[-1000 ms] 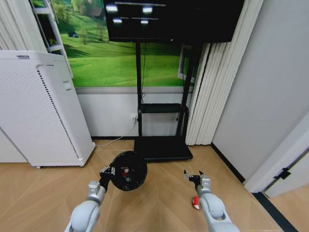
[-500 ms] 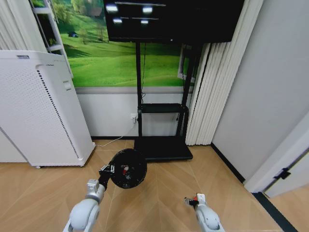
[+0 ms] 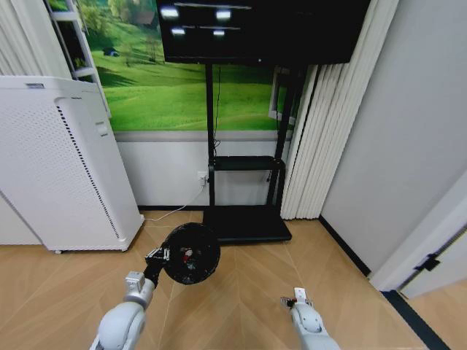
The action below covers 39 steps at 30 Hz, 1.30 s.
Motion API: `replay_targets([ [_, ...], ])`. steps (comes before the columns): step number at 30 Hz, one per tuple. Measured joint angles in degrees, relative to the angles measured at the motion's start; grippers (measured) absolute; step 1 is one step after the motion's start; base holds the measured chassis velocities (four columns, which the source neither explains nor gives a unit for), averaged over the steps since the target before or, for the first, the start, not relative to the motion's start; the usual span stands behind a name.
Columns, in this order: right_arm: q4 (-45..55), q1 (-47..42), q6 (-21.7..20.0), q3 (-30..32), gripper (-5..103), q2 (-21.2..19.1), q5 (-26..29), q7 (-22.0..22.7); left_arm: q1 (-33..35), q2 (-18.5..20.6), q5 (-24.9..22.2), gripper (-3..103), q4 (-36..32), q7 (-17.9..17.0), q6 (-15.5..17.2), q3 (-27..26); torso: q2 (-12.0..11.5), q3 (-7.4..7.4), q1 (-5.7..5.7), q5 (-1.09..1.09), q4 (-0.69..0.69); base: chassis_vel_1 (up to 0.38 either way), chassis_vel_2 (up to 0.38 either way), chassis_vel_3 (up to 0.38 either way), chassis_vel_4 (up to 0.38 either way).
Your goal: Pick up the trash bin and place the garbage on the floor into it.
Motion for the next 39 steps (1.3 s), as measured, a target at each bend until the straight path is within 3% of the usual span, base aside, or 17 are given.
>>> replay_targets([
  [29, -10.5, 4.38, 3.79, -0.07, 99, -0.2, -0.26, 2.23, -0.05, 0.68, -0.86, 4, -0.51, 0.01, 0.0, -0.98, 0.02, 0.0, 0.0, -0.01, 0.01, 0.0, 0.0, 0.0, 0.0],
  [32, -11.04, 4.76, 3.91, -0.11, 79, -0.16, -0.28, 2.39, -0.08, 0.77, -1.09, 4, -0.56, 0.06, 0.0, -1.13, 0.02, -0.01, 0.0, -0.02, 0.01, 0.0, 0.0, 0.0, 0.0],
  [33, -11.04, 4.76, 3.91, -0.11, 79, -0.16, -0.28, 2.39, -0.08, 0.77, -1.09, 4, -0.56, 0.06, 0.0, -1.13, 0.02, -0.01, 0.0, -0.02, 0.01, 0.0, 0.0, 0.0, 0.0],
  [35, -11.24, 4.79, 3.99, -0.18, 68, -0.2, -0.43, 2.38, -0.09, 0.85, -1.23, 4, -0.6, 0.11, 0.0, -1.33, 0.02, -0.01, -0.01, -0.02, 0.01, 0.0, 0.0, 0.0, 0.0],
  [37, -11.37, 4.81, 4.11, -0.2, 68, -0.21, -0.52, 2.38, -0.09, 0.87, -1.28, 4, -0.61, 0.12, 0.0, -1.4, 0.02, -0.01, 0.0, -0.02, 0.01, 0.0, 0.0, 0.0, 0.0],
  [39, -11.67, 4.9, 4.21, -0.19, 56, -0.25, -0.72, 2.47, -0.1, 1.0, -1.43, 4, -0.72, 0.13, 0.0, -1.5, 0.02, -0.01, -0.01, -0.03, 0.01, 0.0, 0.0, 0.0, 0.0],
])
